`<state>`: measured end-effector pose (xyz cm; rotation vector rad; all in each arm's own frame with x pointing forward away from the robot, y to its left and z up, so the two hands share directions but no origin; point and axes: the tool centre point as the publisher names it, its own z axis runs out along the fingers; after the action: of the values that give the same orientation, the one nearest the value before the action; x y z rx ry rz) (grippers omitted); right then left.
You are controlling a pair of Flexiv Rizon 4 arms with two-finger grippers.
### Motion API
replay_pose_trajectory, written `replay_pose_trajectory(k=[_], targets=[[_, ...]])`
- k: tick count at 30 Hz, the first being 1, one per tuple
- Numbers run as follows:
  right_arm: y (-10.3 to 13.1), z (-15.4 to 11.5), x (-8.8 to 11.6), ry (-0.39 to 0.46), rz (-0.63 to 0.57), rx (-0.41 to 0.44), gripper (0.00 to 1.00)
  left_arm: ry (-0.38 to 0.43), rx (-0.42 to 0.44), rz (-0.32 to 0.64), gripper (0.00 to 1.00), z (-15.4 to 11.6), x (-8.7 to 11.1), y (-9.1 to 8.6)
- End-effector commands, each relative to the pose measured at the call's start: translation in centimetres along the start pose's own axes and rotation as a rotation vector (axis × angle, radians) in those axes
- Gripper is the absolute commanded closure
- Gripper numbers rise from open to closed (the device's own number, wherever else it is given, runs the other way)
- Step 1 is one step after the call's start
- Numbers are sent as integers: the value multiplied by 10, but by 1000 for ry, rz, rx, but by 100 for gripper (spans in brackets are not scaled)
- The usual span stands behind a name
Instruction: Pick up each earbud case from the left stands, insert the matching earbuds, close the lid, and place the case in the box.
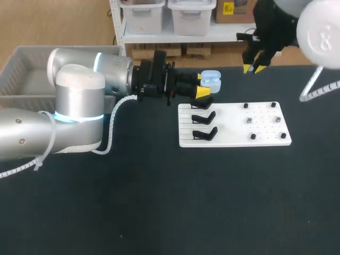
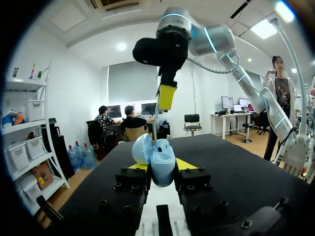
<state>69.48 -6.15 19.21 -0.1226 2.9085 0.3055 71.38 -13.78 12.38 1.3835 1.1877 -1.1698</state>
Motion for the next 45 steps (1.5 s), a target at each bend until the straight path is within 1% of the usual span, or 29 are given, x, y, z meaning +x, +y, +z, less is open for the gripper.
replay_pose_trajectory(k=[1, 4, 6, 9, 27, 32, 45], targets=[[23, -3, -1, 37, -64, 31, 100, -3, -4, 3, 100, 0, 1, -1], [37, 3, 0, 54, -124, 46, 100, -3, -4, 3, 100, 0, 1, -1], [45, 4, 0, 65, -156, 41, 100, -3, -4, 3, 100, 0, 1, -1], [54, 6, 2, 77, -187, 45, 100, -3, -4, 3, 100, 0, 1, -1], [55, 7, 2, 74, -190, 47, 100, -3, -4, 3, 100, 0, 1, -1], [58, 14, -3, 99, -293, 49, 100, -3, -4, 3, 100, 0, 1, -1], [69, 27, -4, 133, -409, 34, 100, -3, -4, 3, 100, 0, 1, -1]])
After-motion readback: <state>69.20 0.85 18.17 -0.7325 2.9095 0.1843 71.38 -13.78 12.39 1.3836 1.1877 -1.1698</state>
